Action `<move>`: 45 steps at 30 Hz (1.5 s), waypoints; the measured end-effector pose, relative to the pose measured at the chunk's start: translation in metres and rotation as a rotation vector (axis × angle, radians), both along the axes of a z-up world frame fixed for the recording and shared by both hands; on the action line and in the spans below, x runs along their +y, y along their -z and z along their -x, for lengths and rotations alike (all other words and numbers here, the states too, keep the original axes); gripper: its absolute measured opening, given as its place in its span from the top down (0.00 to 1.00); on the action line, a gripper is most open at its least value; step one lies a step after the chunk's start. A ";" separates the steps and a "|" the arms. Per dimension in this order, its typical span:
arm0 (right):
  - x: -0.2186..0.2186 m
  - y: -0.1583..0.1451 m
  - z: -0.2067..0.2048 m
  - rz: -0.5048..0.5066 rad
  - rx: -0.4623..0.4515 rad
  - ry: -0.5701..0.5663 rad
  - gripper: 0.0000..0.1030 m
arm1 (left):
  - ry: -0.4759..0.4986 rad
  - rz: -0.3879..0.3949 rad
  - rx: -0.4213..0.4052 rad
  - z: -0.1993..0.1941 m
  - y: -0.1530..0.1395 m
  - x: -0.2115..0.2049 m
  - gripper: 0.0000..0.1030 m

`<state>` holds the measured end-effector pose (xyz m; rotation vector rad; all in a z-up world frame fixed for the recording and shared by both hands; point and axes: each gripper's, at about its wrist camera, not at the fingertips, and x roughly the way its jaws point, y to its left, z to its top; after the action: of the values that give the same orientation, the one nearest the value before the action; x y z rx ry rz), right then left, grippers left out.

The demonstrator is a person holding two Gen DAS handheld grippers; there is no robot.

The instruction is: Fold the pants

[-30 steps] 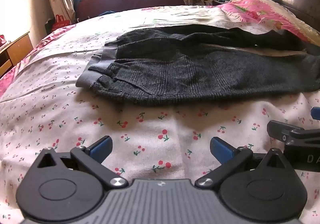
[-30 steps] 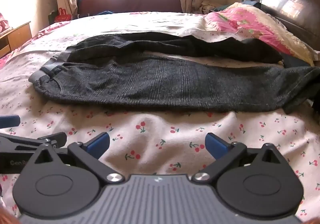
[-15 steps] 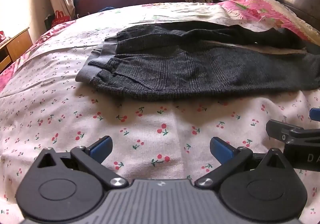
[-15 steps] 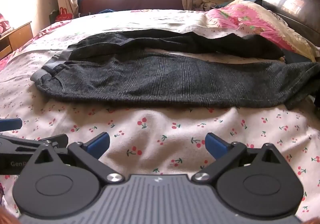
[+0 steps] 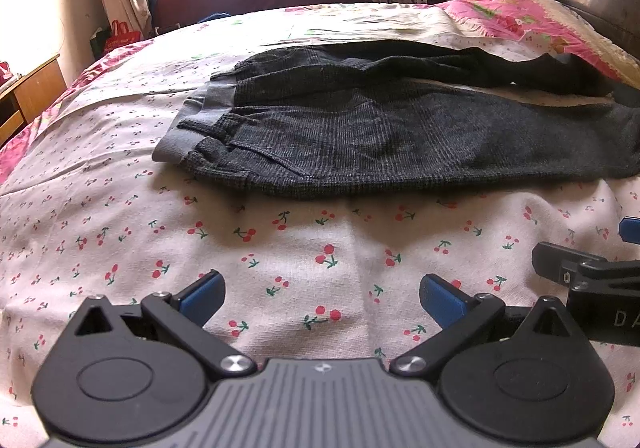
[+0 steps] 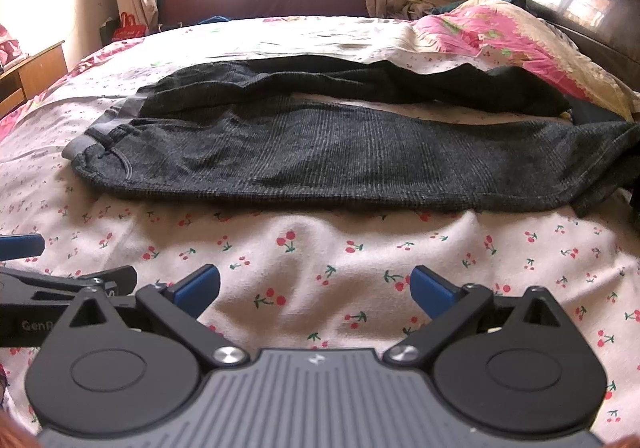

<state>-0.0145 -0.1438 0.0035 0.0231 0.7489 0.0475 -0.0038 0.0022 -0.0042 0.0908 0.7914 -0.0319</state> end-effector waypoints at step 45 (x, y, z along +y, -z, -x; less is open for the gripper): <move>0.006 -0.005 -0.007 0.016 -0.005 -0.039 0.03 | -0.008 0.036 -0.011 -0.009 -0.008 0.013 0.00</move>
<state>-0.0071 -0.1380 0.0086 -0.0066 0.7449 0.0793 0.0050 0.0155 0.0039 0.0534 0.7803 -0.0383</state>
